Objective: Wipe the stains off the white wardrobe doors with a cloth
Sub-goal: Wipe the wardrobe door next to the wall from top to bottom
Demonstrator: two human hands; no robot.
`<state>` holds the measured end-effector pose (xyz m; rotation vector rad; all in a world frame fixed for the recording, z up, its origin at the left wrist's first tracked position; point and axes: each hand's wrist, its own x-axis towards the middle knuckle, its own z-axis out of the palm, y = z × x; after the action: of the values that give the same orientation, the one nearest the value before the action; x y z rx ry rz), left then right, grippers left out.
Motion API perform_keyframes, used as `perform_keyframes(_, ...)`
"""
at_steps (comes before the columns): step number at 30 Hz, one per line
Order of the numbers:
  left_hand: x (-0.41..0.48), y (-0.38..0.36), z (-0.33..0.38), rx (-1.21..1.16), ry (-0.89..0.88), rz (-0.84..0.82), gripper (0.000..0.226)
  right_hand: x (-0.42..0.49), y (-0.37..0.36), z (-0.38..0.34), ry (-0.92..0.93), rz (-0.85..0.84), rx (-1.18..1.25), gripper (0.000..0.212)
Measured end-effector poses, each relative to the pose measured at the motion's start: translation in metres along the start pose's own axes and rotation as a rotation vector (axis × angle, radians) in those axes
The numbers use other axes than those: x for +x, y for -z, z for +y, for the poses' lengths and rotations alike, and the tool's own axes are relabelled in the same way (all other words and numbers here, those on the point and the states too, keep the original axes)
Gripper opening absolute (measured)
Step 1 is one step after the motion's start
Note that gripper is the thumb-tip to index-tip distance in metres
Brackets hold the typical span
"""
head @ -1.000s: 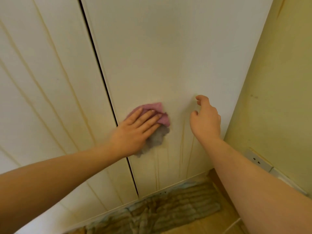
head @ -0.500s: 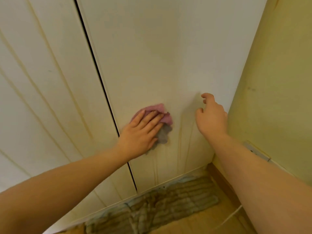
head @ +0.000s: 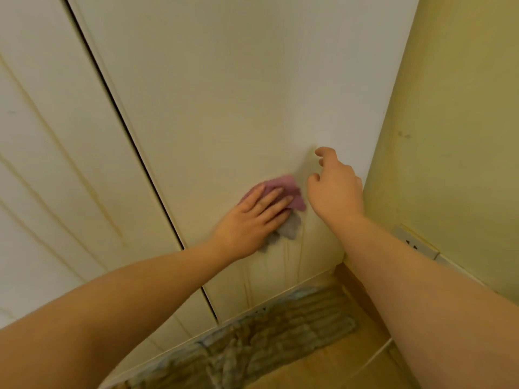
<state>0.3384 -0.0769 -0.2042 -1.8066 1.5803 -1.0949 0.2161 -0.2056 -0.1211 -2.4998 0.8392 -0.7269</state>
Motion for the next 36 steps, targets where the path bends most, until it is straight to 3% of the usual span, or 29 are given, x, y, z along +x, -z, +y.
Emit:
perform_keyframes(4,-0.044,-0.016,0.021,0.037,-0.219,-0.214,0.047,-0.004,-0.001,0.003,-0.012,-0.023,-0.004,0.046)
perform_keyframes(6,-0.06,-0.013,0.012,0.059,-0.27,-0.194,0.056,-0.007,0.0,0.003,-0.006,-0.026,0.008,0.046)
perform_keyframes(8,-0.053,-0.008,-0.003,0.049,-0.212,-0.071,0.044,-0.007,0.002,0.001,-0.009,-0.021,0.029,0.046)
perform_keyframes(12,-0.012,-0.001,0.002,-0.004,-0.08,-0.053,0.047,-0.005,0.001,-0.001,-0.021,-0.018,0.027,0.046)
perform_keyframes(14,-0.018,0.003,0.018,-0.004,-0.156,-0.185,0.049,-0.006,0.001,0.0,-0.023,-0.016,0.04,0.046)
perform_keyframes(17,-0.068,-0.01,0.031,-0.011,-0.412,-0.474,0.06,-0.005,0.002,0.0,-0.005,-0.006,0.054,0.045)
perform_keyframes(19,-0.081,-0.002,0.015,-0.026,-0.401,-0.428,0.062,-0.003,0.004,0.0,-0.012,0.006,0.068,0.045)
perform_keyframes(22,-0.063,-0.002,-0.003,-0.073,-0.208,-0.119,0.036,-0.003,0.004,0.004,-0.05,0.004,0.078,0.045)
perform_keyframes(24,-0.035,0.005,-0.002,-0.062,-0.057,-0.047,0.045,-0.003,0.003,0.007,-0.065,0.002,0.067,0.045)
perform_keyframes(26,-0.031,0.003,0.012,-0.086,-0.037,-0.11,0.049,-0.004,0.001,0.01,-0.076,-0.002,0.051,0.045)
perform_keyframes(28,-0.048,-0.002,0.024,-0.066,-0.13,-0.182,0.043,-0.004,0.001,0.011,-0.076,0.001,0.054,0.043)
perform_keyframes(29,-0.059,-0.003,0.025,-0.039,-0.164,-0.186,0.034,-0.003,0.001,0.011,-0.074,0.007,0.057,0.041)
perform_keyframes(31,-0.071,0.0,0.018,-0.052,-0.17,-0.167,0.036,0.0,0.003,0.011,-0.065,0.023,0.053,0.039)
perform_keyframes(33,-0.061,0.012,-0.002,-0.065,-0.071,-0.018,0.026,0.001,0.006,0.014,-0.066,0.037,0.049,0.039)
perform_keyframes(36,-0.007,0.029,-0.033,-0.094,0.216,0.292,0.04,0.001,0.007,0.019,-0.095,0.028,0.042,0.039)
